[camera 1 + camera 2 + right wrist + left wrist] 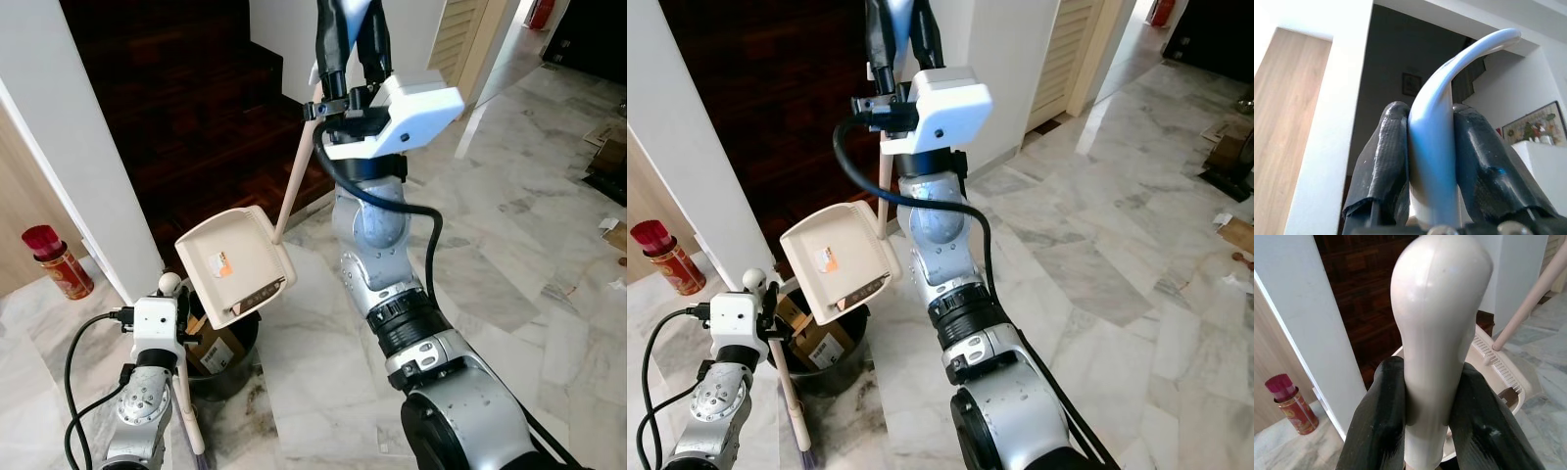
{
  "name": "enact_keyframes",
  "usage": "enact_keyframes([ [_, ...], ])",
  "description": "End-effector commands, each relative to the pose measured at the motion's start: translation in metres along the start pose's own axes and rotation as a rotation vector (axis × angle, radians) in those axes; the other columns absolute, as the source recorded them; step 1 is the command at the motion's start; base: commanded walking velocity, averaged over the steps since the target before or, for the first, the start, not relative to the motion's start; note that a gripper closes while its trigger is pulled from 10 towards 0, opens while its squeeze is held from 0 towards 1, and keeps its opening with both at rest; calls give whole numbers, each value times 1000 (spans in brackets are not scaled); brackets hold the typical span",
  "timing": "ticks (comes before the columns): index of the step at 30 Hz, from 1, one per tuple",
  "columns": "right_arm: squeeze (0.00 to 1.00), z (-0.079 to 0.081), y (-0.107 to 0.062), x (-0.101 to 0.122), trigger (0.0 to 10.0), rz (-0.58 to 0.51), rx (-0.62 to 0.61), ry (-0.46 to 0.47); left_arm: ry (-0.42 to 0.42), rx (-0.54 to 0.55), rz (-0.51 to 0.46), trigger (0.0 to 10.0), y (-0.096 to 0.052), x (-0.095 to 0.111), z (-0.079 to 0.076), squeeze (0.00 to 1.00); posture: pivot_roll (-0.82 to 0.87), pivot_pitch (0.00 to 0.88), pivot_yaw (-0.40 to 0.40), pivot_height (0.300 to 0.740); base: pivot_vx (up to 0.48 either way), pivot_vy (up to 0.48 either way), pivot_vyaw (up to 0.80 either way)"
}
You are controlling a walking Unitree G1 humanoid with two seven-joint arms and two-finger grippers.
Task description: Sweep floor
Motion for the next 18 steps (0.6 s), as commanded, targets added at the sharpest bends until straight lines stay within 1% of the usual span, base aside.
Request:
enact_keyframes([
  [1, 0, 19, -1, 15, 10000, -68, -9, 72, 8, -28, -37, 10000, 1, 7, -6, 0, 76, 42, -74, 740, 0, 0, 0],
  [4, 0, 28, -7, 18, 10000, -68, 14, 84, 9, -29, -37, 10000, 1, 7, -7, 0, 74, 36, -74, 740, 0, 0, 0],
  [6, 0, 30, -8, 18, 10000, -69, 18, 89, 9, -30, -37, 10000, 1, 6, -7, 0, 75, 36, -75, 740, 0, 0, 0],
  [9, 0, 39, -14, 22, 10000, -73, 39, 104, 8, -32, -37, 10000, 1, 6, -7, 0, 77, 28, -75, 740, 0, 0, 0],
  [10, 0, 39, -14, 22, 10000, -73, 39, 104, 8, -32, -37, 10000, 1, 6, -7, 0, 77, 28, -75, 740, 0, 0, 0],
  [15, 0, 50, -21, 27, 10000, -77, 50, 131, 8, -33, -39, 10000, 2, 7, -7, 0, 79, 22, -75, 740, 0, 0, 0],
  [17, 0, 51, -22, 28, 10000, -77, 54, 131, 8, -33, -39, 10000, 2, 7, -7, 0, 79, 22, -75, 740, 0, 0, 0],
  [18, 0, 57, -26, 32, 10000, -88, 71, 124, 9, -34, -40, 10000, 2, 7, -7, 0, 78, 22, -74, 740, 0, 0, 0],
])
Point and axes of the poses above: a point about 5 cm out from each wrist's last joint towards the gripper, its own y axis pointing out of the wrist towards the gripper, its own x axis along the axis of the wrist's last joint, z = x × y, the point moved 3 cm from there along y, pointing out of the wrist towards the gripper, and after that the axes turned 4 degrees about -y, right-handed, at the moved point
